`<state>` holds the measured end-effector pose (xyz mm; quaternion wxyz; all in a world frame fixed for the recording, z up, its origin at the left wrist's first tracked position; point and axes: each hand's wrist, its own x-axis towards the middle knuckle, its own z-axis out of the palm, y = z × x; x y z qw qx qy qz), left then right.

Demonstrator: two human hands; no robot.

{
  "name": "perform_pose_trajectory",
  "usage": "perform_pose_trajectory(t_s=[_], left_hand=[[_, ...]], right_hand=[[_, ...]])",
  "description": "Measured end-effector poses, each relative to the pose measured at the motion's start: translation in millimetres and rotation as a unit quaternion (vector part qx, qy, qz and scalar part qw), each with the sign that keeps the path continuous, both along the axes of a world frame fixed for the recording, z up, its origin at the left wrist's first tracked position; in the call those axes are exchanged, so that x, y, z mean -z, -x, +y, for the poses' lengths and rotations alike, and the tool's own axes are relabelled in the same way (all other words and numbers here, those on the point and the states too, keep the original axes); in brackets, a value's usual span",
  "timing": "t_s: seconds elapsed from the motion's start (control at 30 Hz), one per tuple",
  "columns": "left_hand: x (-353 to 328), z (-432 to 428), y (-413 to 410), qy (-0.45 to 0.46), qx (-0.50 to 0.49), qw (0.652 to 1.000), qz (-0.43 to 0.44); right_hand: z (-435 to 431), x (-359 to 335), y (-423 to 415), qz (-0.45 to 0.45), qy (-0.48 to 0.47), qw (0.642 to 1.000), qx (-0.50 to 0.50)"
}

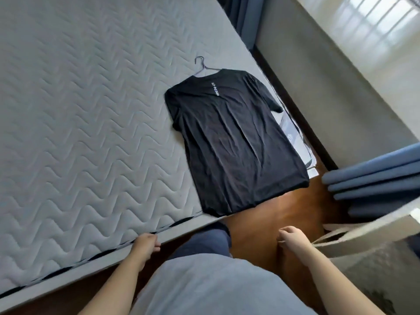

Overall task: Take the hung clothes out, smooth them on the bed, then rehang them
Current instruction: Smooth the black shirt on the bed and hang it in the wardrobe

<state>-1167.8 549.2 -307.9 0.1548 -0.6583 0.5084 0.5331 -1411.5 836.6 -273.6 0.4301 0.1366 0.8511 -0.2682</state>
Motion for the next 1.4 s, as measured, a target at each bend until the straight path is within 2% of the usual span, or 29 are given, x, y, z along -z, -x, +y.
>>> perform_pose_trajectory(t_s=[0.13, 0.23, 0.4, 0.63, 0.73, 0.83, 0.93, 1.0, 1.23, 1.4], left_hand=[[0, -25, 69, -0.028, -0.028, 0.999, -0.014], [15, -54, 125, -0.004, 0.011, 1.000, 0.002], [13, -97, 223, 0.081, 0.103, 0.991, 0.009], [51, -185, 331, 0.205, 0.117, 0.971, 0.032], [82, -226, 368, 0.274, 0.127, 0.953, 0.031], [123, -266, 401, 0.348, 0.198, 0.916, 0.002], [176, -285, 426, 0.331, 0.279, 0.901, -0.020], [208, -279, 432, 0.334, 0.310, 0.888, -0.065], [236, -262, 436, 0.429, 0.291, 0.847, -0.122], [240, -262, 435, 0.433, 0.287, 0.845, -0.126]], right_hand=[[-42, -4, 57, -0.007, -0.013, 0.999, -0.045], [-76, 3, 107, 0.010, -0.031, 0.993, -0.114], [-139, 22, 195, 0.026, -0.029, 0.978, -0.206], [-264, 63, 315, 0.073, 0.021, 0.943, -0.325], [-314, 90, 362, 0.099, 0.039, 0.928, -0.356], [-358, 119, 403, 0.135, 0.057, 0.914, -0.379], [-392, 147, 441, 0.191, 0.059, 0.891, -0.407], [-410, 163, 465, 0.225, 0.051, 0.877, -0.421], [-469, 211, 541, 0.300, -0.004, 0.841, -0.451], [-499, 224, 573, 0.304, -0.098, 0.833, -0.452]])
